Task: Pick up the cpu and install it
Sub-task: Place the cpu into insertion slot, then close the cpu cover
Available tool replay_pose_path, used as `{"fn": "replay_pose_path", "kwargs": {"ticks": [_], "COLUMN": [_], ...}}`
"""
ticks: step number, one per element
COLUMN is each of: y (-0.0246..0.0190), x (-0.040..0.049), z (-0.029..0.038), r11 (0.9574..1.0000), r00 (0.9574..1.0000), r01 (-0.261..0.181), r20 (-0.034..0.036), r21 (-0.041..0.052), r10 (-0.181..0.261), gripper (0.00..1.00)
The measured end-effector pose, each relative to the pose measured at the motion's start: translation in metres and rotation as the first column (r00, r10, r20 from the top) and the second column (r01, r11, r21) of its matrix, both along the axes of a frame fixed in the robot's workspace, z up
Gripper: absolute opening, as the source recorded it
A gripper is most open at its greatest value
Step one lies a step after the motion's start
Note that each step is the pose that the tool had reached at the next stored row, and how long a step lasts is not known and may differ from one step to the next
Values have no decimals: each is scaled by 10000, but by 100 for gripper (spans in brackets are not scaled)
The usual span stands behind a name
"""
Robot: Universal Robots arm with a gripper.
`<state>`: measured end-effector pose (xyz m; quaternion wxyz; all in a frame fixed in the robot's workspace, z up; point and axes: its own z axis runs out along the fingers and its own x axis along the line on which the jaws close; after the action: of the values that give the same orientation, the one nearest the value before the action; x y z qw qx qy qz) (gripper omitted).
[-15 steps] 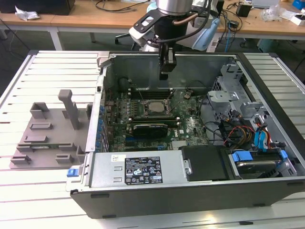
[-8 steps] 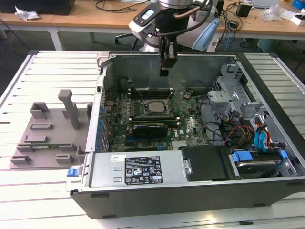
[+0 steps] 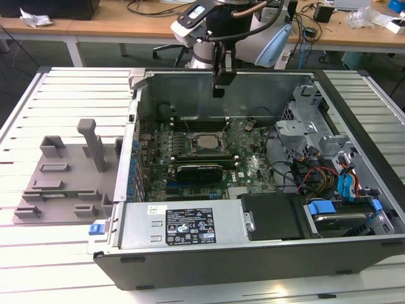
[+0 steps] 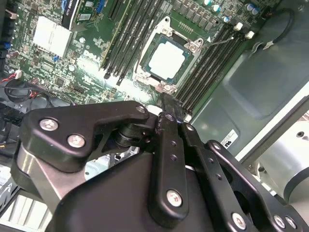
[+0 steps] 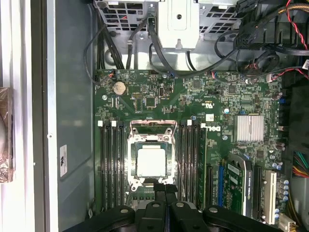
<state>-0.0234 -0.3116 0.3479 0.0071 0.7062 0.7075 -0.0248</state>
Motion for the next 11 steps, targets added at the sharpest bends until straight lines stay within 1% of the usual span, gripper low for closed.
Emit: {"fn": "replay_pose_path", "kwargs": {"ticks": [8,9,10,11], "y": [0,-3,-8,-10], "x": [0,0,0,0], "z": [0,1,0,0], "r11": [10000,9999,9981,9970], "r00": [10000,10000,10000,10000], "r01": [0,-2,1,1], "r20": [-1,-1,-1,0], "r21": [11,163,616,770], "r10": [0,2,-1,-1], "gripper": [11,11,11,11]}}
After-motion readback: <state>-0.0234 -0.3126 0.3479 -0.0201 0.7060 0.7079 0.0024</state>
